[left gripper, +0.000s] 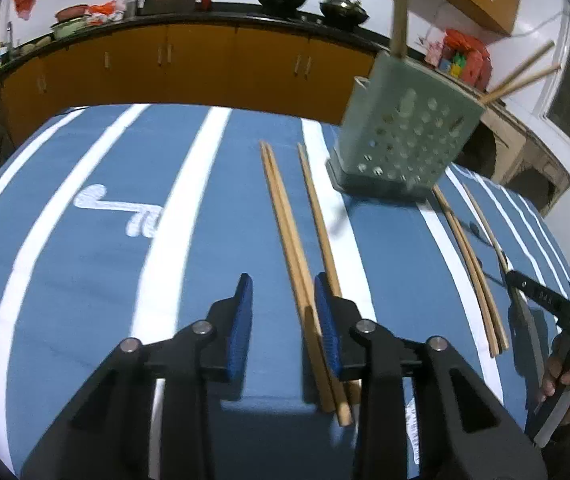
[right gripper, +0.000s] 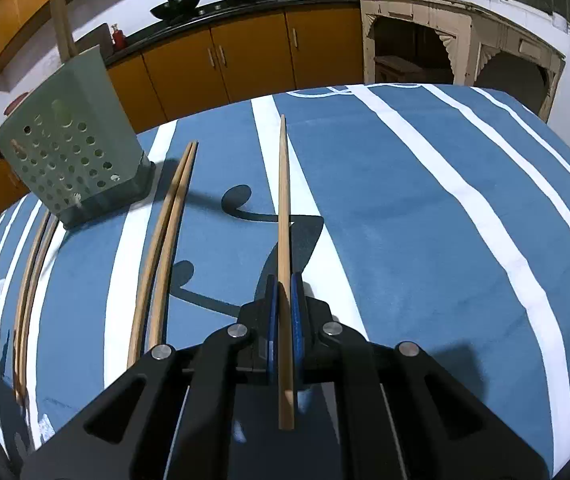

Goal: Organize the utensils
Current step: 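Lower the left tool onto a third chopstick and close it while the right tool grasps one too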

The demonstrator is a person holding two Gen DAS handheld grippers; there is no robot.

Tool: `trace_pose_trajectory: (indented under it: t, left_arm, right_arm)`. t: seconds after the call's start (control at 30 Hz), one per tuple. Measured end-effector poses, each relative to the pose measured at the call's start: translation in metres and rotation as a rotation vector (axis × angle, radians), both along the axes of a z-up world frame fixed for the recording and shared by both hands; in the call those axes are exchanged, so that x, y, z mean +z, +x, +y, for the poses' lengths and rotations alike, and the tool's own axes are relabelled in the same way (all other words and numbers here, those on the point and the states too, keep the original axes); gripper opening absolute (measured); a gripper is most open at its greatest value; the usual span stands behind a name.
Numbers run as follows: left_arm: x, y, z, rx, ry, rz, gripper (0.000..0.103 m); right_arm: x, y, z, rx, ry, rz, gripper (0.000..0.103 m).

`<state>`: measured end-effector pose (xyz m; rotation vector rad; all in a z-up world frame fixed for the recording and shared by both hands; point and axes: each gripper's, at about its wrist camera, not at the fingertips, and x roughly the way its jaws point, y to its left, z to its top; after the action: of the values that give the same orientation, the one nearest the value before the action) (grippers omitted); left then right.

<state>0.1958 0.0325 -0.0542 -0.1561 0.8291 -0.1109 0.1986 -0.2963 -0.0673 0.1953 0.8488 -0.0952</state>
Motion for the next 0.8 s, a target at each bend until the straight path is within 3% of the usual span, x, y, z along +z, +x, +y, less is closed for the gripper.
trace_pose_trajectory:
  t: [0.3, 0.63, 0.8]
  left_arm:
    - [-0.016, 0.003, -0.013, -0.027, 0.058, 0.058, 0.024]
    - [-0.017, 0.005, -0.008, 0.016, 0.094, 0.065, 0.022]
    - [-0.017, 0.005, -0.013, -0.009, 0.096, 0.063, 0.022]
  right_arm:
    - [0.0, 0.001, 0.004, 0.003, 0.0, -0.003, 0.008]
    - [0.0, 0.001, 0.005, 0.003, -0.007, -0.002, 0.008]
    - [0.0, -0.001, 0.008, 0.034, 0.0, -0.003, 0.008]
